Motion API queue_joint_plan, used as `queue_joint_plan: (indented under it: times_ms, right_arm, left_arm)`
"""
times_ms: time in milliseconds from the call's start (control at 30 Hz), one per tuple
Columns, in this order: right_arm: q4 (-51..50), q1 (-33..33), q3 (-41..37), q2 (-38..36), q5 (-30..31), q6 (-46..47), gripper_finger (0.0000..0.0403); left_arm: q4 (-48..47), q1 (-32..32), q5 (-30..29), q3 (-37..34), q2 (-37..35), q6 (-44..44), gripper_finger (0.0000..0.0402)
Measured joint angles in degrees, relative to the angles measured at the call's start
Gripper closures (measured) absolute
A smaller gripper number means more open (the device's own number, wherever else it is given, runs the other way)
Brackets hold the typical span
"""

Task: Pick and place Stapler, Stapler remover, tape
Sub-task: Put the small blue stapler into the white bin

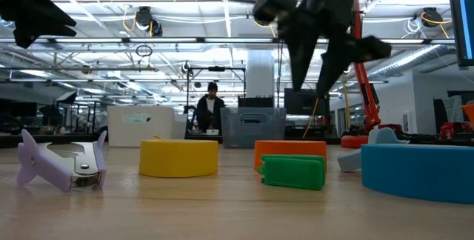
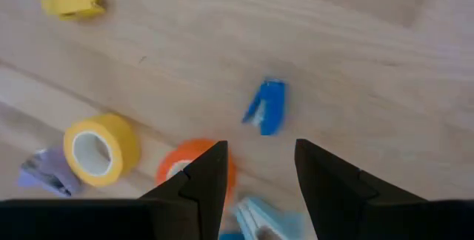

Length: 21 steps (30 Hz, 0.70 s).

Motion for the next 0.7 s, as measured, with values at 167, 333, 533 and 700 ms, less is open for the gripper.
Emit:
queue_joint_plan:
  times_ms: [167,333,533,700]
  right_arm:
    - [1.27,-0.45,0.79,2.47,0.07,1.74,0.0250]
    - [1.61,-0.43,0.71,4.02,-0.03,2.32,0.0250]
    - [1.96,-0.45,0.71,6.17,-0.25,2.78,0.0250]
    - [2.17,-0.49,0.66,8.24,-1.43,2.99,0.0250]
  left_arm:
    - [0.00,0.00,0.00,0.00,0.00,0.00,0.0279]
    - [0.00,0.00,-0.02,0.02,0.00,-0.02,0.0279]
    - [-0.02,0.00,-0.02,0.02,0.00,-0.11,0.0279]
    - [-0.02,0.00,-0.02,0.02,0.00,-0.11,0.0279]
